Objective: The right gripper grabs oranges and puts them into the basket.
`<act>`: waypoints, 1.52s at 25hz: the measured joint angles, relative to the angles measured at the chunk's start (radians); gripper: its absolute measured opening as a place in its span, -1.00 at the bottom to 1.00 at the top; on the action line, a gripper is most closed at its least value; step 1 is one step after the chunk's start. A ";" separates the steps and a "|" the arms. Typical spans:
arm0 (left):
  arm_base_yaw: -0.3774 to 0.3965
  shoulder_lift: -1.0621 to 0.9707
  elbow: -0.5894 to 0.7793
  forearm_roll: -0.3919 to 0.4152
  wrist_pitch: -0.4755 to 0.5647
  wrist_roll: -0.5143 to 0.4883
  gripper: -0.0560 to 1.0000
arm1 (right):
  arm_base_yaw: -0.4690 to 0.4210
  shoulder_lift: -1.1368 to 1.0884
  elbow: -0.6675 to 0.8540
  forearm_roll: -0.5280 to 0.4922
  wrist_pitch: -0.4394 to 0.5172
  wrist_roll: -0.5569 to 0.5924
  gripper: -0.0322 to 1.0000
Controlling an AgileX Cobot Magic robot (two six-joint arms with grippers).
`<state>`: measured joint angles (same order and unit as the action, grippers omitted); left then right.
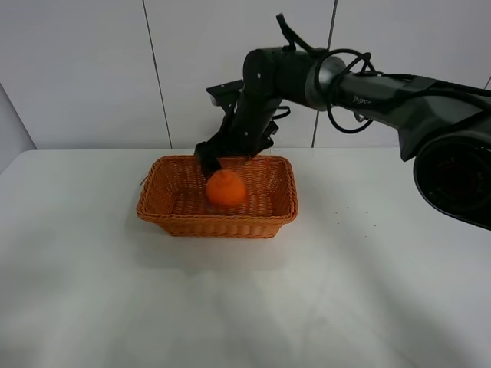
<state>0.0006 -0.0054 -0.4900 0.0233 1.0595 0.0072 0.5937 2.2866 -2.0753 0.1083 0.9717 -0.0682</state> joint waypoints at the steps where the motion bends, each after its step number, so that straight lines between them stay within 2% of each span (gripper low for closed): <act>1: 0.000 0.000 0.000 0.000 0.000 0.000 0.78 | 0.000 0.000 -0.037 0.000 0.045 0.000 0.40; 5: 0.000 0.000 0.000 0.000 0.000 0.000 0.78 | 0.000 -0.003 -0.184 -0.017 0.192 0.005 0.40; 8: 0.000 0.000 0.000 0.000 0.000 -0.001 0.78 | -0.009 -0.005 -0.220 -0.060 0.231 0.035 0.40; 11: 0.000 0.000 0.000 0.000 0.000 -0.001 0.78 | -0.055 -0.005 -0.220 -0.071 0.245 0.046 0.40; 19: 0.000 0.000 0.000 0.000 0.000 -0.001 0.78 | -0.328 -0.005 -0.220 -0.076 0.246 0.041 0.40; 20: 0.000 0.000 0.000 0.000 0.000 -0.001 0.78 | -0.328 -0.005 -0.220 -0.076 0.246 0.041 0.40; 23: 0.000 0.000 0.000 0.000 0.000 -0.001 0.78 | -0.434 -0.005 -0.220 -0.064 0.246 0.038 0.40; 26: 0.000 0.000 0.000 0.000 0.000 -0.001 0.78 | -0.499 -0.005 -0.220 -0.048 0.246 0.037 0.40; 33: 0.000 0.000 0.000 0.000 0.000 -0.001 0.78 | -0.528 -0.037 -0.213 -0.045 0.247 0.036 0.40; 38: 0.000 0.000 0.000 0.000 0.000 -0.001 0.78 | -0.529 -0.149 -0.103 -0.045 0.247 0.034 0.40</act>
<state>0.0006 -0.0054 -0.4900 0.0233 1.0595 0.0063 0.0651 2.1376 -2.1780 0.0629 1.2188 -0.0338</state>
